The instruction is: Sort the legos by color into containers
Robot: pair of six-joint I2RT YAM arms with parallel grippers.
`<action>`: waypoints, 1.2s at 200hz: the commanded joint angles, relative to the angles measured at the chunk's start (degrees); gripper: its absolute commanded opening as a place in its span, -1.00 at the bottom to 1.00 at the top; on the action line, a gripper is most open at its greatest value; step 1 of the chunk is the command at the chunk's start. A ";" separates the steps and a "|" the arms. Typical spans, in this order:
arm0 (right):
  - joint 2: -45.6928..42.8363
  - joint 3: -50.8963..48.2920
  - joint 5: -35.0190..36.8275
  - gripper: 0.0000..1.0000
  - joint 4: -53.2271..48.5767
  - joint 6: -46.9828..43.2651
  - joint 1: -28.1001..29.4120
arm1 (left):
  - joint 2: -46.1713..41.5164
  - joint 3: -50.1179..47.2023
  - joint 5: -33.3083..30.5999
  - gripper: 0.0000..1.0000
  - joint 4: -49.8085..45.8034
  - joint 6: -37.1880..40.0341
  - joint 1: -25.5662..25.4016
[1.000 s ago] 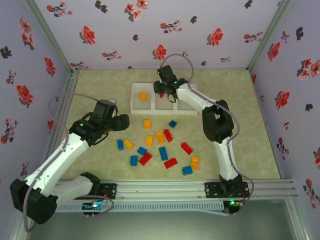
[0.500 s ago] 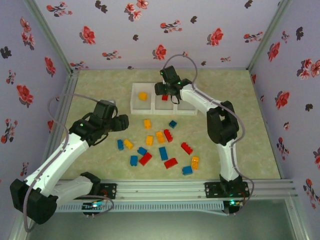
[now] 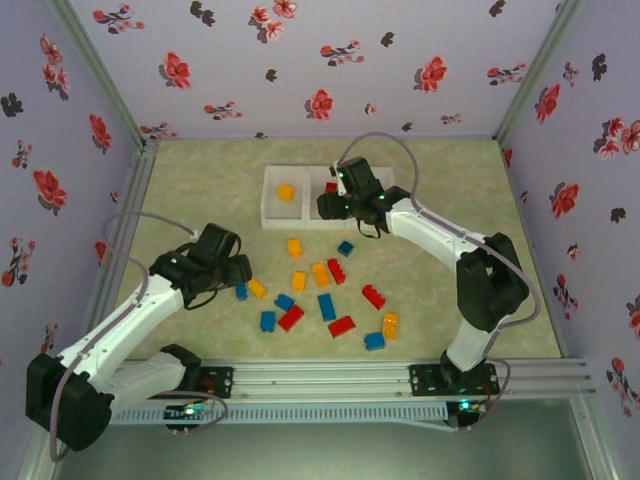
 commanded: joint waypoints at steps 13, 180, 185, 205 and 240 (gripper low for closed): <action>-3.76 -3.65 -1.13 0.23 1.81 0.66 0.95 | -1.30 -2.58 -1.15 0.48 -1.75 -5.98 -1.52; -6.02 -7.72 -0.88 0.22 0.85 1.05 3.85 | 7.83 -4.99 1.84 0.15 5.25 -3.36 -2.58; -6.17 -7.91 -0.79 0.22 0.82 1.06 3.93 | 8.44 -4.84 1.92 0.13 5.24 -3.03 -2.38; -6.58 -8.45 -0.78 0.22 0.96 1.37 3.94 | 10.57 -4.66 2.06 0.09 5.07 -2.10 -1.49; -7.31 -9.26 -0.44 0.22 1.27 1.48 4.09 | 11.95 -4.80 2.52 0.06 7.40 -0.05 -0.74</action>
